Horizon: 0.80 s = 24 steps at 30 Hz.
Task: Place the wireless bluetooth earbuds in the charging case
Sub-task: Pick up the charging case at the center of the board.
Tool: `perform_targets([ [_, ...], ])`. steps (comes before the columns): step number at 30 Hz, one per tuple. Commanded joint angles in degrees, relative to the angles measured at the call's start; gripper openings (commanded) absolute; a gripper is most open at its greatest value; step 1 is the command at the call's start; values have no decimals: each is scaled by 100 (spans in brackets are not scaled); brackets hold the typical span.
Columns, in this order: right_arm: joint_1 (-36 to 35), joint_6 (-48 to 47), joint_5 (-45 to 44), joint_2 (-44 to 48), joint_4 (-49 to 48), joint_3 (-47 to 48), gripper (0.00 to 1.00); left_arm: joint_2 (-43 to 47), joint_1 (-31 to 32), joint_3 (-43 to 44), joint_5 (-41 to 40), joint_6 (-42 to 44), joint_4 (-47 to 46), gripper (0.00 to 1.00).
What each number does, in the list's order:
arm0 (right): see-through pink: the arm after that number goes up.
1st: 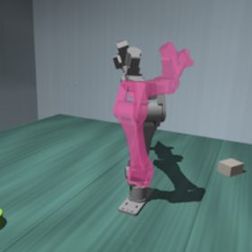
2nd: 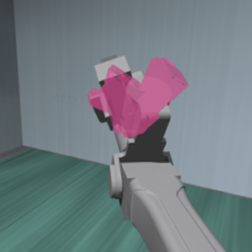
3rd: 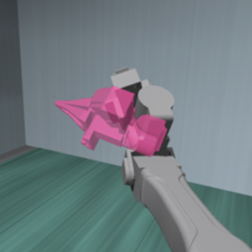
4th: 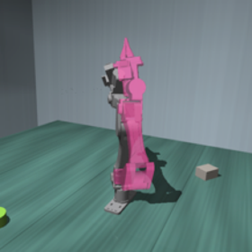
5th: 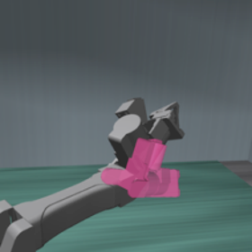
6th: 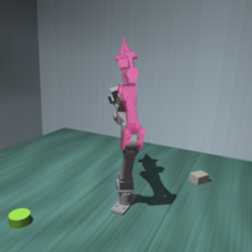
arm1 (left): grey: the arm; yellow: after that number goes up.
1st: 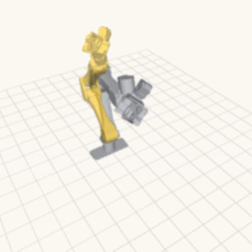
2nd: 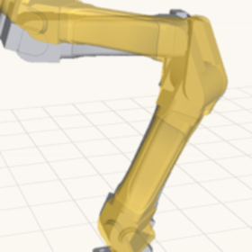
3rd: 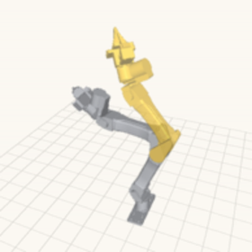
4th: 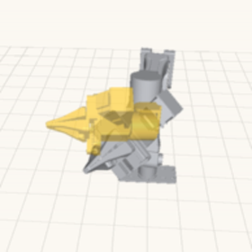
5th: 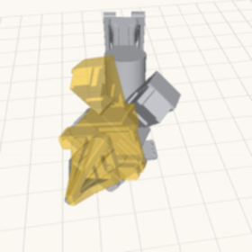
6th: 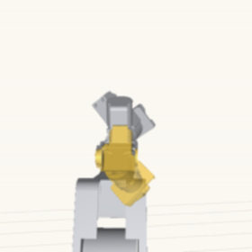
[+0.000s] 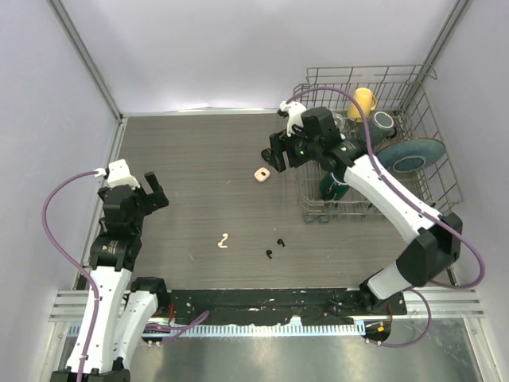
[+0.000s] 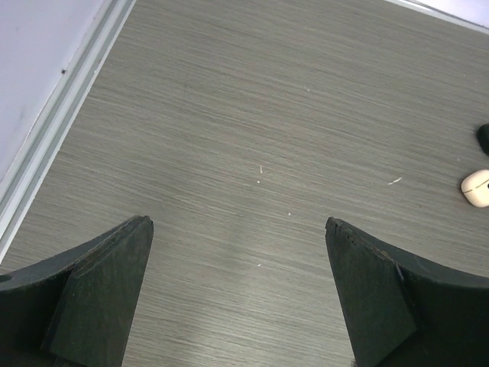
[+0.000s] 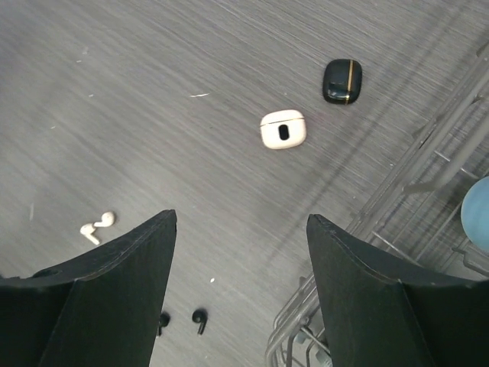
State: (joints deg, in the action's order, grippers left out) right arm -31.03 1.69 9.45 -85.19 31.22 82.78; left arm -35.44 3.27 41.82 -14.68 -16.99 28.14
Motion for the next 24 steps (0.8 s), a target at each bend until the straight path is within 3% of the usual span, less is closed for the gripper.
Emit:
perform_targets([
  [1, -44, 208, -672, -777, 67, 640, 73, -68, -10, 10, 149, 135, -54, 100],
  [11, -413, 68, -1709, -2423, 375, 2083, 70, -385, -2, 125, 395, 91, -89, 100],
  [24, -448, -134, -2324, -3979, 1149, 3797, 69, -613, -2, 89, 202, 117, -107, 100],
])
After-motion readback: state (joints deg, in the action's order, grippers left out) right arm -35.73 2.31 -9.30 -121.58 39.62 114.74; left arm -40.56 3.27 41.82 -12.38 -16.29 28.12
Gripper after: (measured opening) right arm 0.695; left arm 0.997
